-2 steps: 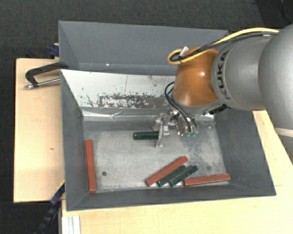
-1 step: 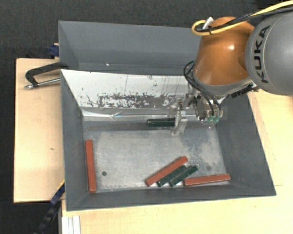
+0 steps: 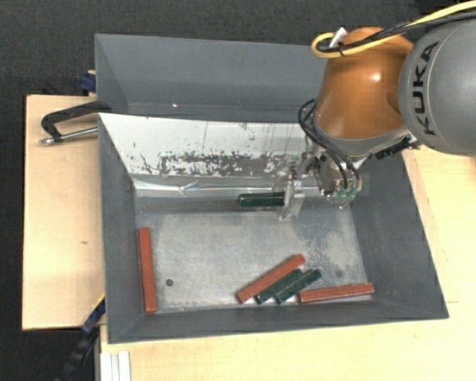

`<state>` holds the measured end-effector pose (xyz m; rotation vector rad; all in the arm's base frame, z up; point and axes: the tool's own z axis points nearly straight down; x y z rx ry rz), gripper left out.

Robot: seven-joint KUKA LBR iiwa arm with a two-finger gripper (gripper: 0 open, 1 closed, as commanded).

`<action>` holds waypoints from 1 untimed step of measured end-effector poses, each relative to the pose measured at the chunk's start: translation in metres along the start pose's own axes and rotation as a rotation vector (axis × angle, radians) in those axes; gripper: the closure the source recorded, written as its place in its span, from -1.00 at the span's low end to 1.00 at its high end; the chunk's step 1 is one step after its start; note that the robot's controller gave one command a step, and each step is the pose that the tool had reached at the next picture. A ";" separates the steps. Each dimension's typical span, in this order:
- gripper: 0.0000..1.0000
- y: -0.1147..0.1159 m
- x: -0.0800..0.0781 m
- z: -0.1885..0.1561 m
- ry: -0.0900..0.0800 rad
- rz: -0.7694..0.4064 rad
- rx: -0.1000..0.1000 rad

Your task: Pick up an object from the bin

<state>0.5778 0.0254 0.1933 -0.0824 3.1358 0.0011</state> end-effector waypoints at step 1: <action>1.00 -0.004 0.002 -0.024 0.004 -0.093 -0.001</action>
Offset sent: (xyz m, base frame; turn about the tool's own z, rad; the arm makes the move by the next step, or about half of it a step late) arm -0.0095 -0.0251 -0.1233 -0.0187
